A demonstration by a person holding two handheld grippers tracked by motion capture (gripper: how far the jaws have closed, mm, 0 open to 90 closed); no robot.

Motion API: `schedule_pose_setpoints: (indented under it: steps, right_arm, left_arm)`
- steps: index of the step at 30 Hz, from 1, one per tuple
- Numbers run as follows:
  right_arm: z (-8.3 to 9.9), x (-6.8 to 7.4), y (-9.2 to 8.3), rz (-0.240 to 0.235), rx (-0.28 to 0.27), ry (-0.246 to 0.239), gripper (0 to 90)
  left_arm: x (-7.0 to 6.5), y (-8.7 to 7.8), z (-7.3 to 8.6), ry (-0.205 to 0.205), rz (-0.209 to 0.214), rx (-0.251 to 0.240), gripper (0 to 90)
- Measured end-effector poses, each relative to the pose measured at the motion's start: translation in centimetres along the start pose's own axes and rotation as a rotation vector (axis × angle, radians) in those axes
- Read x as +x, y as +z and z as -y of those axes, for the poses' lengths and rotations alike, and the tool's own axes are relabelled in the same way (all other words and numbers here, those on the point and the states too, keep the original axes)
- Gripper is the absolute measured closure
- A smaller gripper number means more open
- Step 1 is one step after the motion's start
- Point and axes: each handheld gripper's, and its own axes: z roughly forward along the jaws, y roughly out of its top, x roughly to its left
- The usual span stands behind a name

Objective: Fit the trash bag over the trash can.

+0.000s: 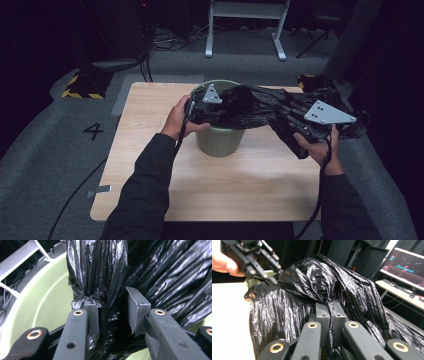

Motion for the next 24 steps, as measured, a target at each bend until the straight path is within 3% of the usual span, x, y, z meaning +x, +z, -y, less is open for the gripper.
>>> schedule_pose_setpoints:
  steps: [3, 4, 7, 11, 12, 17, 18, 24]
  right_arm:
    - [0.0, 0.1, 0.6, -0.016, 0.004, 0.005, 88.4]
    - [-0.2, 0.4, 1.2, -0.024, 0.017, -0.003, 88.4]
    - [-0.4, 0.7, 1.6, -0.026, 0.033, -0.013, 88.4]
    - [-0.5, 1.1, 2.4, -0.024, 0.071, -0.028, 88.3]
    - [-0.6, 1.0, 2.8, -0.02, 0.091, -0.023, 88.3]
    - [-0.5, 0.9, 3.4, -0.014, 0.12, -0.012, 88.4]
    - [-0.3, 0.8, 3.3, -0.022, 0.12, -0.003, 88.4]
    - [0.3, 0.3, 1.8, -0.022, 0.108, -0.007, 88.8]
  left_arm:
    - [0.4, -0.3, 0.4, -0.023, -0.017, 0.0, 52.7]
    - [0.8, -0.8, 0.7, -0.059, -0.022, -0.027, 49.4]
    - [1.1, -1.4, 1.0, -0.081, -0.032, -0.046, 33.8]
    - [1.1, -2.8, 1.3, -0.103, -0.054, -0.092, 24.7]
    - [1.2, -3.7, 1.5, -0.117, -0.061, -0.129, 23.3]
    - [1.2, -5.0, 1.8, -0.124, -0.084, -0.173, 21.1]
    - [1.5, -5.3, 2.0, -0.145, -0.1, -0.191, 21.4]
    - [2.4, -5.0, 1.4, -0.179, -0.167, -0.186, 24.6]
